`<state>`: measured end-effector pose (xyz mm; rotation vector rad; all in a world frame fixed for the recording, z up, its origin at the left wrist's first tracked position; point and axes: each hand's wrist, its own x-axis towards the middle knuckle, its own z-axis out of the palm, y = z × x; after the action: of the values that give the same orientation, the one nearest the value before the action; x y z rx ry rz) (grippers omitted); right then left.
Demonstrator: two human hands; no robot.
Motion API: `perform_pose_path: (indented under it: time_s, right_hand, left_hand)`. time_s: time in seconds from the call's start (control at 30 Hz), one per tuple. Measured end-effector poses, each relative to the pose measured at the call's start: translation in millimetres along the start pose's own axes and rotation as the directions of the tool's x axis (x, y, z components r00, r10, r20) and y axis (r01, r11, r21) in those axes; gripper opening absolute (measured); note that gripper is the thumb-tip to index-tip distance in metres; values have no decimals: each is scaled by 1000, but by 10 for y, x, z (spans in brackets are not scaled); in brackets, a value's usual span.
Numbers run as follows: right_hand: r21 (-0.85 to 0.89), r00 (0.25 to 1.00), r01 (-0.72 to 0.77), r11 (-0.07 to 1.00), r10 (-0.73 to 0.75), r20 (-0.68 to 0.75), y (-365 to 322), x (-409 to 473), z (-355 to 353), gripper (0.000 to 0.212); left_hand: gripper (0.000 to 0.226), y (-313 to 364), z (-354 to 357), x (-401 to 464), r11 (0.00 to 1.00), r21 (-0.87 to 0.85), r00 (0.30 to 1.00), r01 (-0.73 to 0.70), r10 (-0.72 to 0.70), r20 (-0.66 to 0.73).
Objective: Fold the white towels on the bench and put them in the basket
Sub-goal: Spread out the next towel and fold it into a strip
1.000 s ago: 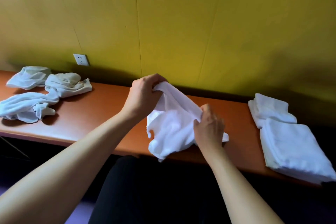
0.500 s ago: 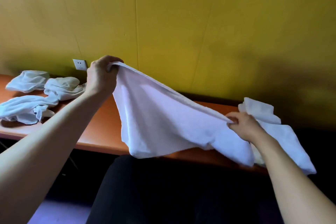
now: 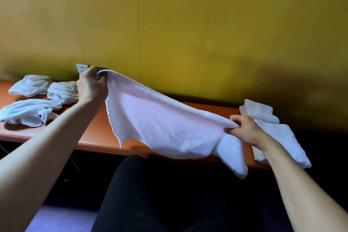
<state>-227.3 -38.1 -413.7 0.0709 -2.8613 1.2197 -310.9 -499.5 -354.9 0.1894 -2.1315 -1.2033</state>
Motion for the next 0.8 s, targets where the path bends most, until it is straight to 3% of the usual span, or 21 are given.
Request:
perform_pose_path:
  time_s: [0.13,0.2,0.3,0.43,0.67,0.8]
  right_hand:
    - [-30,998,9,1000,-11,-55,-89,-65,-59,34]
    - [-244,999,-31,969,21,-43,-77,-96,-159,35]
    - [-666,996,-52,744,83,16,-71,-163,-353,28]
    - [-820,972,-164,549,233,-39,41,-235,-590,36]
    - [-616,918,-387,686,221,-330,214,154,-793,30]
    - [-240,853,-423,874,295,-430,401,652,-530,15]
  left_hand:
    - [31,8,-81,-51,999,16,998,40,-39,-39]
    - [32,-16,-120,-63,1000,-2,999,24,-24,-35]
    - [33,1,-204,-95,1000,9,998,24,-24,-52]
    - [26,42,-249,-140,996,54,993,70,-65,-94]
    - [23,-326,18,54,974,22,974,225,-223,-48]
    - [13,-791,386,276,899,-97,902,427,-431,-26]
